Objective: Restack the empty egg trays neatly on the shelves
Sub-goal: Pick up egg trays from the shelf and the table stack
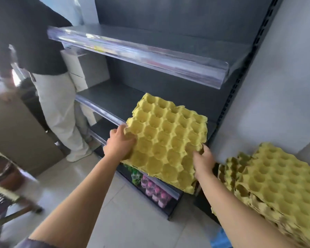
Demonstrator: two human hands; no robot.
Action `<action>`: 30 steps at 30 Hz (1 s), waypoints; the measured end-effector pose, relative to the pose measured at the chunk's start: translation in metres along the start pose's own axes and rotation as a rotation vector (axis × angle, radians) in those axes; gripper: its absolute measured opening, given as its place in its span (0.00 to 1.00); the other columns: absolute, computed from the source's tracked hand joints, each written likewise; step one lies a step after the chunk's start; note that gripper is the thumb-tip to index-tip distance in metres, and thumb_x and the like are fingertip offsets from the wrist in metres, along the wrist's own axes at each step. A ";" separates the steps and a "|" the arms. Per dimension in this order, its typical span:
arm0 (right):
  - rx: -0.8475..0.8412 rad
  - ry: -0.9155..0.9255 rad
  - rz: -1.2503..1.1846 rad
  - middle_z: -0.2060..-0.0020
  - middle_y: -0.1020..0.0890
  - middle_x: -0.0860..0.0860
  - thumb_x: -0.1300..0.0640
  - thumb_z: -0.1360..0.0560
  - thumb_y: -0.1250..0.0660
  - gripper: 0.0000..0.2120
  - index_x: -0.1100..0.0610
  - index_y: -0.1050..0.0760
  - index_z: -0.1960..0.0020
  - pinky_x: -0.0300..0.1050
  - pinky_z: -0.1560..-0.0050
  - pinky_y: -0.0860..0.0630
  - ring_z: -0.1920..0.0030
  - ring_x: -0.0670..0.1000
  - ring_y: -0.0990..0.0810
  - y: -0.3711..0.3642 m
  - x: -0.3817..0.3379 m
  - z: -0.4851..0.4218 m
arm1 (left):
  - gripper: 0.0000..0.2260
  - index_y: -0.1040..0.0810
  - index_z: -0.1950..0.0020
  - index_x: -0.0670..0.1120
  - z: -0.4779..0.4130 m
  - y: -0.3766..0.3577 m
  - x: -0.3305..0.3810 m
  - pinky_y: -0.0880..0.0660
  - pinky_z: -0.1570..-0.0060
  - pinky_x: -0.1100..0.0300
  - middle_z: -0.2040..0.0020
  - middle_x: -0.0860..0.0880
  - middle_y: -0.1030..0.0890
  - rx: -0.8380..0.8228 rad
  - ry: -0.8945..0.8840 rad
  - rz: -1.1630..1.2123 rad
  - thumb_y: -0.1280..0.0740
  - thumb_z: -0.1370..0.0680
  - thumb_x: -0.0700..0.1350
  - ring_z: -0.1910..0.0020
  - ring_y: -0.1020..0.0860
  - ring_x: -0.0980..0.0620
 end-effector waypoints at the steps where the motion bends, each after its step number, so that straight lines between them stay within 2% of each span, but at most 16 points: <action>1: 0.008 -0.007 -0.006 0.36 0.26 0.54 0.63 0.22 0.40 0.21 0.56 0.32 0.29 0.55 0.36 0.28 0.37 0.58 0.26 -0.015 -0.005 0.003 | 0.26 0.40 0.28 0.57 -0.007 0.008 -0.010 0.32 0.41 0.47 0.33 0.47 0.34 0.021 0.024 -0.091 0.38 0.24 0.56 0.38 0.29 0.42; 8: 0.010 0.001 -0.017 0.36 0.26 0.57 0.63 0.22 0.39 0.20 0.55 0.31 0.30 0.60 0.38 0.27 0.38 0.59 0.25 -0.110 -0.027 -0.017 | 0.26 0.45 0.26 0.57 -0.078 0.039 -0.050 0.38 0.37 0.44 0.29 0.47 0.37 0.053 -0.066 -0.191 0.41 0.22 0.58 0.33 0.34 0.42; 10: 0.009 0.008 -0.017 0.36 0.26 0.57 0.63 0.22 0.39 0.20 0.56 0.31 0.30 0.59 0.39 0.26 0.38 0.59 0.25 -0.137 -0.037 -0.028 | 0.28 0.46 0.25 0.58 -0.098 0.047 -0.049 0.44 0.33 0.46 0.26 0.48 0.41 0.095 -0.202 -0.315 0.41 0.23 0.59 0.29 0.42 0.44; 12: -0.005 0.006 -0.026 0.36 0.27 0.58 0.63 0.22 0.39 0.21 0.57 0.31 0.30 0.58 0.40 0.25 0.38 0.60 0.25 -0.171 -0.048 -0.042 | 0.30 0.47 0.25 0.59 -0.118 0.050 -0.041 0.50 0.30 0.48 0.25 0.50 0.45 0.069 -0.420 -0.480 0.42 0.24 0.63 0.26 0.48 0.47; 14: -0.014 -0.005 -0.024 0.35 0.28 0.59 0.63 0.22 0.39 0.21 0.57 0.32 0.29 0.56 0.41 0.24 0.38 0.60 0.25 -0.204 -0.060 -0.058 | 0.31 0.46 0.25 0.61 -0.135 0.045 -0.037 0.53 0.29 0.47 0.24 0.51 0.45 -0.043 -0.619 -0.629 0.42 0.26 0.66 0.25 0.49 0.48; 16: -0.022 -0.023 -0.027 0.34 0.28 0.60 0.63 0.22 0.40 0.22 0.57 0.33 0.29 0.56 0.41 0.24 0.38 0.61 0.25 -0.232 -0.071 -0.070 | 0.31 0.43 0.26 0.61 -0.156 0.041 -0.042 0.53 0.29 0.45 0.25 0.51 0.43 -0.133 -0.744 -0.745 0.38 0.27 0.64 0.26 0.47 0.48; 18: -0.020 -0.044 -0.011 0.34 0.28 0.60 0.63 0.22 0.40 0.22 0.58 0.33 0.29 0.56 0.42 0.24 0.38 0.61 0.25 -0.255 -0.081 -0.082 | 0.31 0.39 0.27 0.60 -0.181 0.041 -0.051 0.50 0.30 0.42 0.26 0.50 0.39 -0.155 -0.789 -0.842 0.33 0.28 0.59 0.27 0.42 0.47; 21: -0.018 -0.057 0.014 0.35 0.27 0.59 0.62 0.22 0.39 0.21 0.58 0.32 0.29 0.55 0.43 0.24 0.40 0.61 0.24 -0.283 -0.094 -0.099 | 0.31 0.33 0.30 0.60 -0.222 0.045 -0.057 0.38 0.35 0.41 0.32 0.49 0.29 -0.140 -0.821 -0.927 0.27 0.32 0.55 0.35 0.29 0.45; 26: 0.019 -0.003 0.067 0.34 0.28 0.60 0.57 0.22 0.38 0.22 0.57 0.33 0.28 0.56 0.40 0.26 0.36 0.60 0.27 -0.331 -0.117 -0.124 | 0.30 0.45 0.26 0.60 -0.298 0.048 -0.065 0.46 0.33 0.45 0.27 0.51 0.40 -0.123 -0.826 -0.941 0.34 0.25 0.56 0.30 0.37 0.48; 30: -0.002 0.008 0.131 0.30 0.33 0.59 0.52 0.21 0.37 0.26 0.54 0.38 0.25 0.54 0.36 0.28 0.32 0.59 0.30 -0.373 -0.133 -0.139 | 0.30 0.46 0.26 0.61 -0.361 0.047 -0.074 0.45 0.33 0.47 0.27 0.51 0.41 -0.196 -0.832 -0.879 0.35 0.24 0.54 0.29 0.38 0.49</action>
Point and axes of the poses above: each hand's wrist, its own z-axis away from the middle knuckle, its own y-axis out of the back of the hand, x = y × z, the point moved 6 cm from there along -z, towards the middle knuckle
